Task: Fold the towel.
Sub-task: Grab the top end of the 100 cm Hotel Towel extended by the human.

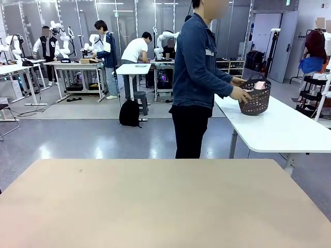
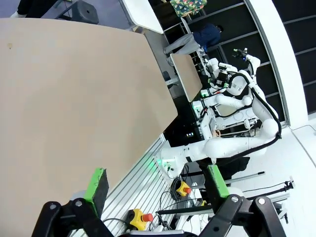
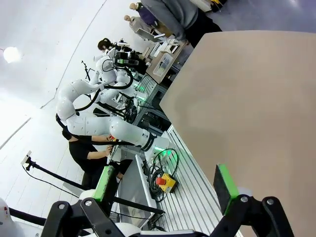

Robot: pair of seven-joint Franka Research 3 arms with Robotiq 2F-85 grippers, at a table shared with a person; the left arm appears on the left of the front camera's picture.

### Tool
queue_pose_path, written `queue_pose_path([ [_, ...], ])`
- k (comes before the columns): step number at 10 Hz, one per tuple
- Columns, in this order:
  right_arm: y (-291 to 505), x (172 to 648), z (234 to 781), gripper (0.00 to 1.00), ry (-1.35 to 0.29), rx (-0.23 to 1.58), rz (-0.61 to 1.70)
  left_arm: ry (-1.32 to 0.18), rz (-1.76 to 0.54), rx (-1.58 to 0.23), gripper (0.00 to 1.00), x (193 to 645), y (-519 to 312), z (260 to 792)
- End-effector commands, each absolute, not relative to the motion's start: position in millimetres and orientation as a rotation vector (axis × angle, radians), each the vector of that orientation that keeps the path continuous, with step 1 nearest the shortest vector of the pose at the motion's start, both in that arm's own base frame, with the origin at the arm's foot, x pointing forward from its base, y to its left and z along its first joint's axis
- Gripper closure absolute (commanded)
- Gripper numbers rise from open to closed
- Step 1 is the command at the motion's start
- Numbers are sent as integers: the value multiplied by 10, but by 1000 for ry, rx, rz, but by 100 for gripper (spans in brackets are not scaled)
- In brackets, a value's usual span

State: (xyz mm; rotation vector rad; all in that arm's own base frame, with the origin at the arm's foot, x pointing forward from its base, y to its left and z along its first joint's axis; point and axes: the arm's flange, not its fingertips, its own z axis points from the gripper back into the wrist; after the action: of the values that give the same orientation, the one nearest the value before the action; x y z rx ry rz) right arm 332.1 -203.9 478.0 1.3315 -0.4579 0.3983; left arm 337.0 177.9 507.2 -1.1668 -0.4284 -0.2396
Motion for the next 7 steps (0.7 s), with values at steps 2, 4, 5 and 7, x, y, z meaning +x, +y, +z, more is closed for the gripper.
queue_pose_path([
  [2,-2045,3310,4812,0,-472,1331,415,-436,-255,-1180,0,3357,1776,5095],
  [4,-2045,3310,4812,0,-472,1331,415,-436,-255,-1180,0,3357,1776,5095],
  [5,-2045,3310,4812,0,-472,1331,415,-436,-255,-1180,0,3357,1776,5095],
  [7,-2045,3310,4812,0,-472,1331,415,-436,-255,-1180,0,3357,1776,5095],
])
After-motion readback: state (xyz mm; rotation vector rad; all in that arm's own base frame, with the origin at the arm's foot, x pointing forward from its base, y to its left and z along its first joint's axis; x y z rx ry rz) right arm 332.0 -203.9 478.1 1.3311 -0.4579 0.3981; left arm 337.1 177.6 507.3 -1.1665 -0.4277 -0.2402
